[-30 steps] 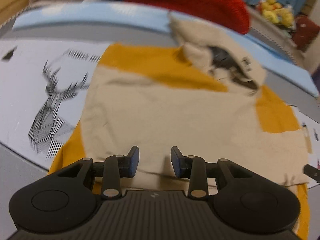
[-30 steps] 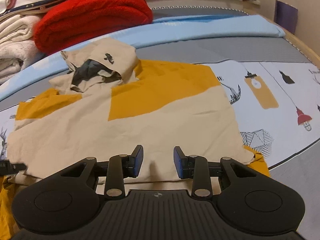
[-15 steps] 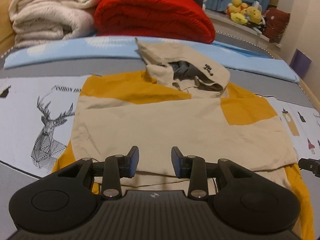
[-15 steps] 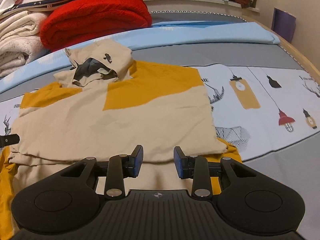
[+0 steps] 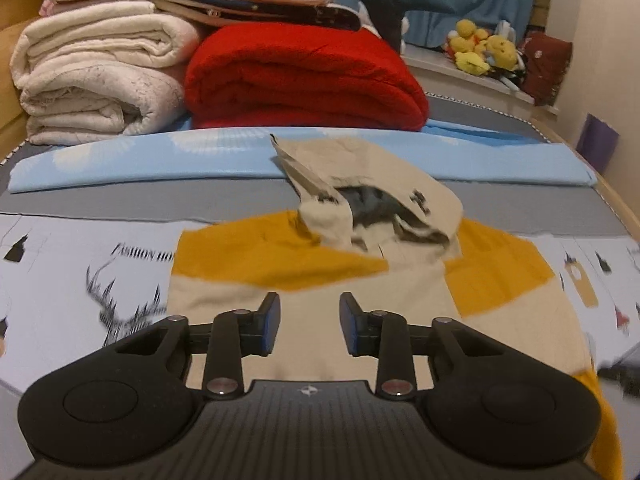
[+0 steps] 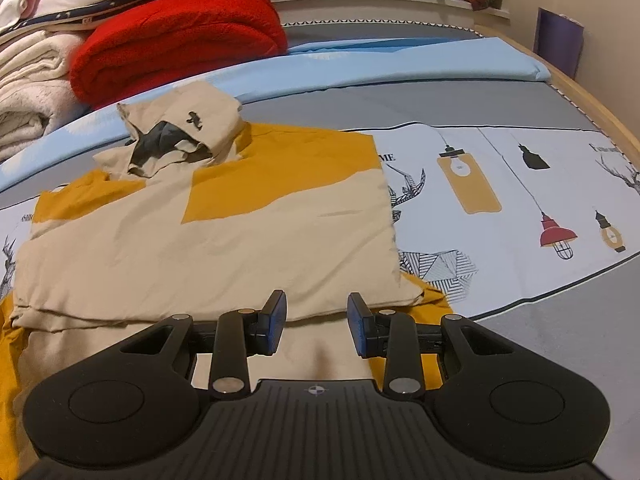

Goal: Fold large clothes
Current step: 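Grasp the hood with the left tool and fold it down onto the body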

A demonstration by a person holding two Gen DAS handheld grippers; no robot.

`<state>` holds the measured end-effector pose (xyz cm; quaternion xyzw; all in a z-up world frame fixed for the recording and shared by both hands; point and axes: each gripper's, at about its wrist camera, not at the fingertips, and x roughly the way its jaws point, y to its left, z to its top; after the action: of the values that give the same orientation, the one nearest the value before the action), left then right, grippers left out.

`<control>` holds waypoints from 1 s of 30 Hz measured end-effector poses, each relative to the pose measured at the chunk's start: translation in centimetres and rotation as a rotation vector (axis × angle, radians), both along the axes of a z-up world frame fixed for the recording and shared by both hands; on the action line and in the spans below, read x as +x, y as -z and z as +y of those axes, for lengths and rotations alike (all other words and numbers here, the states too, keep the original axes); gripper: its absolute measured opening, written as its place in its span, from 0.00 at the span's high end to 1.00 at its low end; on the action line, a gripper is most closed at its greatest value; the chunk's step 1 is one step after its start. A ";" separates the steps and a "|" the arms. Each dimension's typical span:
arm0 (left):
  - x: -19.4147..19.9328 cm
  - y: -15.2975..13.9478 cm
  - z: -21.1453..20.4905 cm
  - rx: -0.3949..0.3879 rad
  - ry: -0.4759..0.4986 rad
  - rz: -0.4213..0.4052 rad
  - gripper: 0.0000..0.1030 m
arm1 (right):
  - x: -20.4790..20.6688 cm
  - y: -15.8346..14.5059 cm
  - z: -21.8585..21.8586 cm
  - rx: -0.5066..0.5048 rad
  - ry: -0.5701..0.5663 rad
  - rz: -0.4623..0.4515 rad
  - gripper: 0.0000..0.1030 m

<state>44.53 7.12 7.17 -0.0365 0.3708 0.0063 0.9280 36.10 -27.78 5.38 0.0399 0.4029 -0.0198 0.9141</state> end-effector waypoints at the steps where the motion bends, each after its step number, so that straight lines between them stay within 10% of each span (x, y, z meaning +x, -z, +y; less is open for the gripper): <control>1: 1.5 -0.2 0.3 -0.012 -0.003 0.006 0.70 | 0.2 0.1 -0.2 0.003 0.002 0.005 0.66; 16: 27.2 6.1 3.3 -0.139 -0.154 0.070 0.72 | 3.1 1.4 -1.2 0.025 0.020 0.048 0.66; 27: 35.9 11.9 5.1 -0.173 -0.292 0.023 0.67 | 4.5 2.6 -1.9 0.006 0.048 0.084 0.66; 30: 36.6 12.1 4.9 -0.148 -0.276 0.031 0.96 | 4.7 2.8 -1.8 0.010 0.051 0.090 0.66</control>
<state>81.15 11.97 -4.92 -0.1552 0.3759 0.1073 0.9073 40.75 -29.63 2.58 0.0539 0.4426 -0.0429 0.8941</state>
